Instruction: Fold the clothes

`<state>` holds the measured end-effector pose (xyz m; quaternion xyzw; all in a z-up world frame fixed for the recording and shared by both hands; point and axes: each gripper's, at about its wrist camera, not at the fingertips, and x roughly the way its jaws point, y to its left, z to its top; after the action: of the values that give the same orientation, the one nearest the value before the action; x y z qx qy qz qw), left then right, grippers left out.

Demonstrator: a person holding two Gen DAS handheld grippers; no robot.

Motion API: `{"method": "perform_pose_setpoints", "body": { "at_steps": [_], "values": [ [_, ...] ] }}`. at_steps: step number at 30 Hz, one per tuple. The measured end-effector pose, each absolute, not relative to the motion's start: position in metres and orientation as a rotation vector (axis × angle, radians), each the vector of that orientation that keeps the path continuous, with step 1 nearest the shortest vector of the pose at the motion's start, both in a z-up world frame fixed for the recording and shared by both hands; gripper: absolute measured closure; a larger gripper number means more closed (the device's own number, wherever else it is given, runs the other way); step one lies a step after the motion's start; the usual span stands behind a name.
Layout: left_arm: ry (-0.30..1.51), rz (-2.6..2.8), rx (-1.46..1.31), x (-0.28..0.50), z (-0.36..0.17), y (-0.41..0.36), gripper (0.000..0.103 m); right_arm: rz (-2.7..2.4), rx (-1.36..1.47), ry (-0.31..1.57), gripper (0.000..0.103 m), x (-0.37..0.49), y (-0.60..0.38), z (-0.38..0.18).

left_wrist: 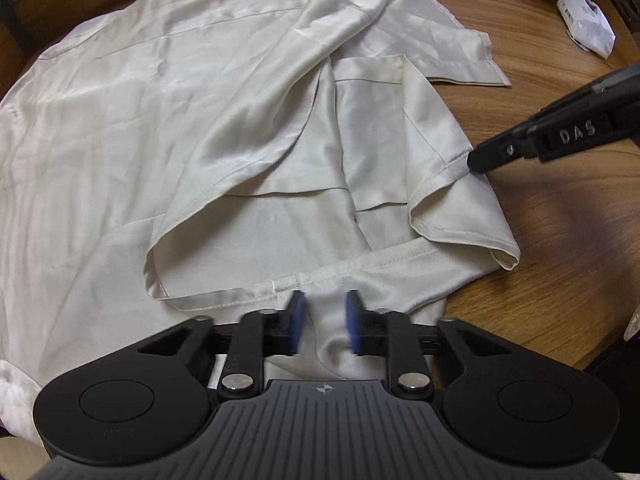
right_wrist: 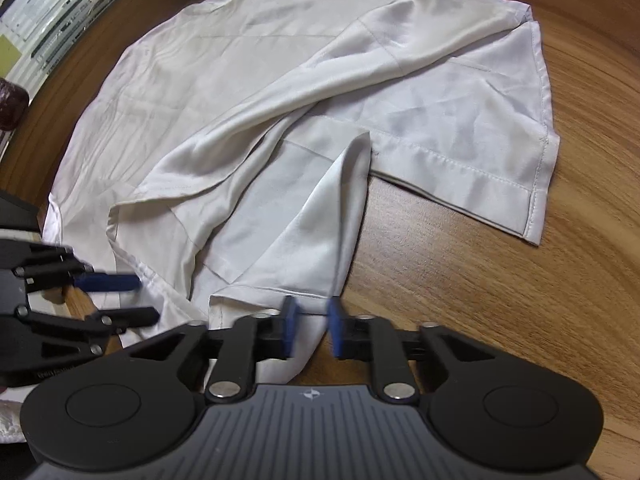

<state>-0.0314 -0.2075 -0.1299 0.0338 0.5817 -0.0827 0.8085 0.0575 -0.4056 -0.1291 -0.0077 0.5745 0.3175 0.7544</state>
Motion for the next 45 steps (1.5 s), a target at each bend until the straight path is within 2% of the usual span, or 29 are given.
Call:
{"method": "perform_pose_setpoints", "body": {
  "at_steps": [3, 8, 11, 12, 14, 19, 23, 32, 36, 41, 42, 45],
  "values": [
    [1.212, -0.193, 0.067, -0.038, -0.123, -0.211, 0.098, 0.680, -0.011, 1.229, 0.098, 0.060, -0.412, -0.120],
    [1.174, -0.222, 0.082, -0.046, -0.115, -0.222, 0.100, 0.672, 0.010, 1.229, 0.097, 0.067, -0.426, -0.114],
    [1.176, -0.204, 0.068, -0.046, -0.114, -0.223, 0.099, 0.670, 0.016, 1.233, 0.092, 0.070, -0.431, -0.113],
    [1.178, -0.191, 0.062, -0.046, -0.114, -0.222, 0.099, 0.672, 0.014, 1.236, 0.083, 0.070, -0.430, -0.113],
    [1.178, -0.171, 0.054, -0.046, -0.113, -0.221, 0.095, 0.676, -0.005, 1.236, 0.075, 0.066, -0.425, -0.115],
    [1.174, -0.164, 0.075, -0.042, -0.111, -0.214, 0.068, 0.681, -0.056, 1.234, 0.073, 0.057, -0.406, -0.122],
    [1.182, -0.197, 0.117, -0.037, -0.113, -0.209, 0.063, 0.661, -0.064, 1.234, 0.064, 0.054, -0.395, -0.127],
    [1.204, -0.260, 0.155, -0.025, -0.125, -0.198, 0.063, 0.625, -0.072, 1.215, 0.067, 0.046, -0.384, -0.130],
    [1.207, -0.286, 0.168, -0.029, -0.129, -0.199, 0.067, 0.622, -0.069, 1.198, 0.076, 0.044, -0.380, -0.126],
    [1.202, -0.293, 0.168, -0.036, -0.132, -0.197, 0.092, 0.615, -0.043, 1.189, 0.091, 0.046, -0.380, -0.122],
    [1.200, -0.292, 0.169, -0.038, -0.132, -0.197, 0.101, 0.614, -0.038, 1.184, 0.095, 0.046, -0.380, -0.120],
    [1.164, -0.304, 0.159, -0.043, -0.125, -0.199, 0.102, 0.614, -0.019, 1.165, 0.098, 0.046, -0.387, -0.112]
  ]
}}
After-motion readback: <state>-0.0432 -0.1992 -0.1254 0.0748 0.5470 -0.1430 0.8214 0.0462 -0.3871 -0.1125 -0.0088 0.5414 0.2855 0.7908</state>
